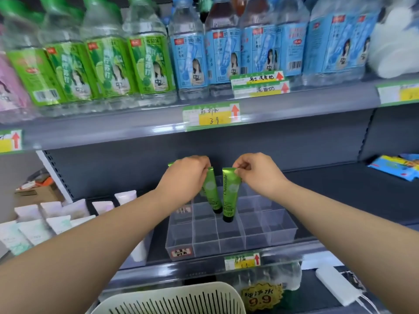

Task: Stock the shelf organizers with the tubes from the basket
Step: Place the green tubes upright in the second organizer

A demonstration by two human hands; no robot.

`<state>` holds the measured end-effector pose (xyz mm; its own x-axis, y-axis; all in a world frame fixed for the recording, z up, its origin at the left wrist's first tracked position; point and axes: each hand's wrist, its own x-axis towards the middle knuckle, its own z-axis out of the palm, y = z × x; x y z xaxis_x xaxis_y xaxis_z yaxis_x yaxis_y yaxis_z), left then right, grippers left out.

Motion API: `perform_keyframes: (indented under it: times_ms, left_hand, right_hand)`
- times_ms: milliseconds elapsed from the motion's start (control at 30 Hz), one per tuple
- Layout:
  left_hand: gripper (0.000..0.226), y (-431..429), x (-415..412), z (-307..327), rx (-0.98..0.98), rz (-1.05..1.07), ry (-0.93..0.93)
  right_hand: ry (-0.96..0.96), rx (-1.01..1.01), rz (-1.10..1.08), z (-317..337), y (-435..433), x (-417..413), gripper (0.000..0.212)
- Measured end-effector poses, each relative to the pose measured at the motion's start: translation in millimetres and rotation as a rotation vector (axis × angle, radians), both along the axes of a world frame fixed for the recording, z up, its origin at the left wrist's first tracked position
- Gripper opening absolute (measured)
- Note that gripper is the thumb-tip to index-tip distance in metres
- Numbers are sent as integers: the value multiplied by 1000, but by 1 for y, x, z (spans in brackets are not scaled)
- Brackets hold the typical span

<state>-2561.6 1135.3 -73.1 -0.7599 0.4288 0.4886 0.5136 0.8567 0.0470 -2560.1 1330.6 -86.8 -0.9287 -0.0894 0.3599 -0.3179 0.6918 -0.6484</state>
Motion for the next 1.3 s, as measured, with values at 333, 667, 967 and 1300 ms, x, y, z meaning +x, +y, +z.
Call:
perform_keyframes:
  times_ms: [333,667,967,1300]
  left_hand:
    - [20,11,-55,-10,-29,28,34]
    - [18,15,-96,-13,-15,-7,79]
    - [17,23,-127,-25,-86,-9,60]
    - [15,28,-153,-46,-190,41,18]
  right_hand:
    - [41,-59,-78,-9,1,-49,18]
    - [123,-117,-108,-17,-1,-89,18]
    - [126,-69,-118,-29,-1,-117,20]
    - [76,-43,-85,-50,-8,-139,23]
